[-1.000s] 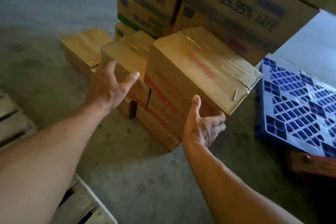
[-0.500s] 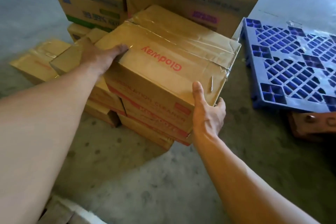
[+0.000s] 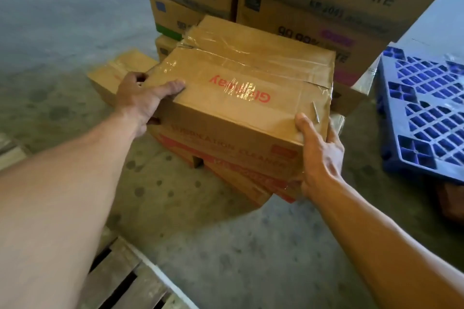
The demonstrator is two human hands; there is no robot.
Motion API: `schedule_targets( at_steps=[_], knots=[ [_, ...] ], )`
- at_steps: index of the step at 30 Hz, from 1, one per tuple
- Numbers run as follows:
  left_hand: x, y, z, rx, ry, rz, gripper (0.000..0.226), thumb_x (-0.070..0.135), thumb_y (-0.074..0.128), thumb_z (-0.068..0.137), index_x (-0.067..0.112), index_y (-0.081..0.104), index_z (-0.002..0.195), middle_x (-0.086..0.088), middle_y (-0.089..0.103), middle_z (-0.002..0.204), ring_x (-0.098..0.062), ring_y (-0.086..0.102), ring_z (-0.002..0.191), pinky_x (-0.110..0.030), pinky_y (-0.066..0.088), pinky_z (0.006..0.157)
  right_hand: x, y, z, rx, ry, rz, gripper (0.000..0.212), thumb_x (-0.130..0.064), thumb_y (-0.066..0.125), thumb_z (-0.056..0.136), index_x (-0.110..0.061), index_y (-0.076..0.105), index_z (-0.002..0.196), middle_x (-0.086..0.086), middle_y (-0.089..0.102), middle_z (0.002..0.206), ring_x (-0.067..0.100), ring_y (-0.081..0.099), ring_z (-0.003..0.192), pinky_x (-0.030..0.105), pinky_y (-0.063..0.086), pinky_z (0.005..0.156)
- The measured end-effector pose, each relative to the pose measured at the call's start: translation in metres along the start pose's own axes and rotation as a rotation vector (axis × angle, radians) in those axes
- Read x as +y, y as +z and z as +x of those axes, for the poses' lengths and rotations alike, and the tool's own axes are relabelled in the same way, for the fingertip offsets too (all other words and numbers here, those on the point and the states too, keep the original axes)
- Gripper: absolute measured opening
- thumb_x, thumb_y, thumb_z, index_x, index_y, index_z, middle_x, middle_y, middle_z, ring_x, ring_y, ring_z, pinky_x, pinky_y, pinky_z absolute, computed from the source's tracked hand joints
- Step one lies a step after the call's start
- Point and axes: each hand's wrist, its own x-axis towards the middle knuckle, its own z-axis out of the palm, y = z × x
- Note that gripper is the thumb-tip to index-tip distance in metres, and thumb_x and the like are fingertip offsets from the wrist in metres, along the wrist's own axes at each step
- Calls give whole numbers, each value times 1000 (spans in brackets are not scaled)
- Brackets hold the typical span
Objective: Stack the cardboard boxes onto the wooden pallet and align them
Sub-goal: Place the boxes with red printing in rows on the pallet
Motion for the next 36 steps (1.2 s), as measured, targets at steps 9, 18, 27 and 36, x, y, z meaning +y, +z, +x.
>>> schedule_targets(
  at_steps=[9, 18, 27, 36],
  knots=[
    [-41, -272, -141, 16, -164, -188, 82, 46, 95, 44, 33, 65, 120, 8, 75, 109, -20, 67, 103, -51, 55, 83, 5, 85, -182, -452, 0, 8, 74, -41, 77, 85, -49, 39, 148, -12, 62, 111, 23, 67, 95, 55, 63, 66],
    [-144, -502, -264, 429, -115, -286, 87, 54, 95, 44, 49, 58, 122, 13, 69, 116, -15, 65, 111, -48, 58, 87, 75, 238, -356, -907, -127, -163, 67, -43, 77, 84, -46, 47, 144, -9, 69, 124, 22, 72, 101, 46, 63, 75],
    [-246, -623, -255, 648, -234, -410, 61, 26, 91, 64, 56, 59, 108, 12, 71, 113, -19, 66, 110, -59, 54, 89, 176, 393, -445, -1101, -45, -359, 73, -47, 74, 87, -49, 37, 150, -6, 64, 129, 28, 69, 105, 49, 64, 73],
    [-375, -729, -153, 808, -409, -351, 54, 16, 82, 75, 47, 60, 113, 20, 67, 107, -3, 61, 98, -57, 48, 94, 321, 565, -481, -1205, -17, -494, 63, -47, 71, 89, -57, 40, 143, -12, 58, 129, 20, 62, 112, 54, 59, 87]
  ],
)
